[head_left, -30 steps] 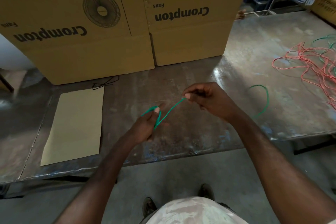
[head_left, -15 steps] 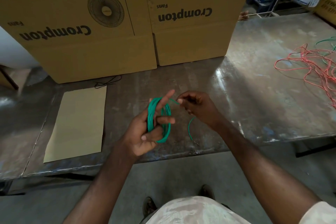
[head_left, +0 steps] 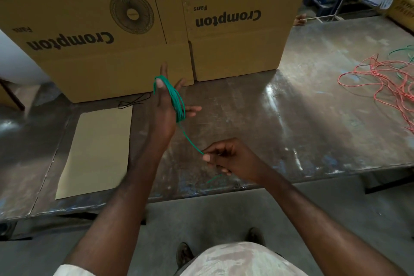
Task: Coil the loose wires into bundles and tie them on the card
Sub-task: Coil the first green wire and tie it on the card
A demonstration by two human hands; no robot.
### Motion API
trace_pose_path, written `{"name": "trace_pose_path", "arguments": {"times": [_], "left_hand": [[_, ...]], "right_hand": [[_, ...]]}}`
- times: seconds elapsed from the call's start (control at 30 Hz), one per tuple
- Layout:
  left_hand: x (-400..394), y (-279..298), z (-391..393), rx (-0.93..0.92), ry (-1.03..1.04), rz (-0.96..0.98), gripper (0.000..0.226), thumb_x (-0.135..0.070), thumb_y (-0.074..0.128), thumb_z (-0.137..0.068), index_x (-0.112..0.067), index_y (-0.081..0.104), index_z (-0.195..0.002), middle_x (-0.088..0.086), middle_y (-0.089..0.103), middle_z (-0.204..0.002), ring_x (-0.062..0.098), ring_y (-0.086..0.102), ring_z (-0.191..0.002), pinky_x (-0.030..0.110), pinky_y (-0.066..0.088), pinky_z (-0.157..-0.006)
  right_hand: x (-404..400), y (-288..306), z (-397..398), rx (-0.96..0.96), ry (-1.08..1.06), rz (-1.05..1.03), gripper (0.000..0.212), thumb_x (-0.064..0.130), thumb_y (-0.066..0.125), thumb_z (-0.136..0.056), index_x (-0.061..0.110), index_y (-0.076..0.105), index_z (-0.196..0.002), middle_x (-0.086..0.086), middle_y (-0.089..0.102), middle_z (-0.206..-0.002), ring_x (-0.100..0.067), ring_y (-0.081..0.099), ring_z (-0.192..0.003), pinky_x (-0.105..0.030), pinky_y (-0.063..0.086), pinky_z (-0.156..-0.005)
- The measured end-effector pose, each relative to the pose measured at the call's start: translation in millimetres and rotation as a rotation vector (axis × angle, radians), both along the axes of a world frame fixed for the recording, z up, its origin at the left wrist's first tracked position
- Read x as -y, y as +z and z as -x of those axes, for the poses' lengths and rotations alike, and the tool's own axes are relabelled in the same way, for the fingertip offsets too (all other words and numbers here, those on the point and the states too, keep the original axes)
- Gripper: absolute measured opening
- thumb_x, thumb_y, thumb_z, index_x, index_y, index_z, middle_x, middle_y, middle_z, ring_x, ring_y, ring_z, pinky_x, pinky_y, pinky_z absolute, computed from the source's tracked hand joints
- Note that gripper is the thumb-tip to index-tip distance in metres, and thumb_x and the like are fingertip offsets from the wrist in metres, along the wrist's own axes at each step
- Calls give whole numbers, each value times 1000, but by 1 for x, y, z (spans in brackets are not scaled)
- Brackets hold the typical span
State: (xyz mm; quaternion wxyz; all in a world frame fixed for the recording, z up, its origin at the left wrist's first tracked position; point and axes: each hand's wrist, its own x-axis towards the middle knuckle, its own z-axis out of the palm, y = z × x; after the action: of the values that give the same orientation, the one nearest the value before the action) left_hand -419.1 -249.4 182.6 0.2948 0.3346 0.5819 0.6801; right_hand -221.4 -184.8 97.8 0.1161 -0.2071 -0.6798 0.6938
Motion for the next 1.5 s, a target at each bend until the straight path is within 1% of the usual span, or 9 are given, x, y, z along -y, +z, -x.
{"name": "trace_pose_path", "arguments": {"times": [0.27,0.4,0.5,0.57,0.67,0.93,1.13,1.3,1.5], "left_hand": [[7,-47,-2,-543,1,450,41,-61,26,-111,-45,60,-127,9,65,-87,22,77,-67,47,63,-63],[14,-61,-10,-625,-5,544,58,-54,28,-113,-11,61,-134,18,71,-115,38,68,-109,52,55,-94],[23,-66,-21,-417,-163,572,58,-57,30,-111,-24,61,-147,11,77,-112,26,71,-85,36,56,-72],[29,-67,-25,-225,-352,563,58,-62,24,-110,-37,54,-152,14,81,-100,19,50,-43,24,43,-45],[39,-60,-33,-45,-556,511,61,-63,18,-107,-38,46,-156,21,80,-99,14,28,-29,18,23,-35],[47,-41,-44,421,-808,246,61,-55,12,-113,-34,41,-162,31,76,-107,13,19,-29,26,15,-33],[37,-42,-36,757,-859,-59,66,-51,6,-114,-20,26,-168,27,77,-99,10,14,-28,24,9,-31],[17,-44,-47,702,-604,-111,59,-51,13,-115,-27,36,-165,24,71,-132,8,45,-33,18,27,-32],[-10,-47,-68,600,-423,-20,56,-60,17,-113,-41,37,-162,9,54,-159,22,81,-78,16,41,-33]], "right_hand": [[-30,37,-20,-9,13,-248,18,14,82,-90,9,82,-107,-8,80,-92,-17,69,-77,-29,54,-73],[-46,48,-27,-52,-27,-344,15,10,81,-91,9,82,-106,2,79,-89,-3,69,-75,-17,51,-72],[-66,57,-27,-76,-133,-428,10,9,80,-91,9,82,-102,12,76,-83,2,65,-68,-9,44,-66],[-76,61,-27,-74,-168,-487,9,7,80,-91,8,81,-100,12,75,-83,5,66,-69,-7,44,-66],[-84,66,-24,-87,-201,-508,9,5,80,-90,3,79,-99,7,73,-82,6,62,-61,-6,42,-60],[-88,44,-12,-82,-212,-547,6,16,79,-93,10,79,-94,19,71,-76,-1,55,-56,-12,41,-57],[-74,27,-8,-131,-260,-467,18,10,74,-97,11,80,-114,-7,75,-92,-22,66,-66,-34,57,-62],[-48,3,-5,-110,-329,-426,35,-6,67,-96,9,75,-126,2,73,-84,-11,66,-64,-26,56,-70],[-33,-6,-21,-115,-351,-542,28,0,66,-95,17,79,-114,22,72,-79,-3,70,-68,-25,57,-70]]}}
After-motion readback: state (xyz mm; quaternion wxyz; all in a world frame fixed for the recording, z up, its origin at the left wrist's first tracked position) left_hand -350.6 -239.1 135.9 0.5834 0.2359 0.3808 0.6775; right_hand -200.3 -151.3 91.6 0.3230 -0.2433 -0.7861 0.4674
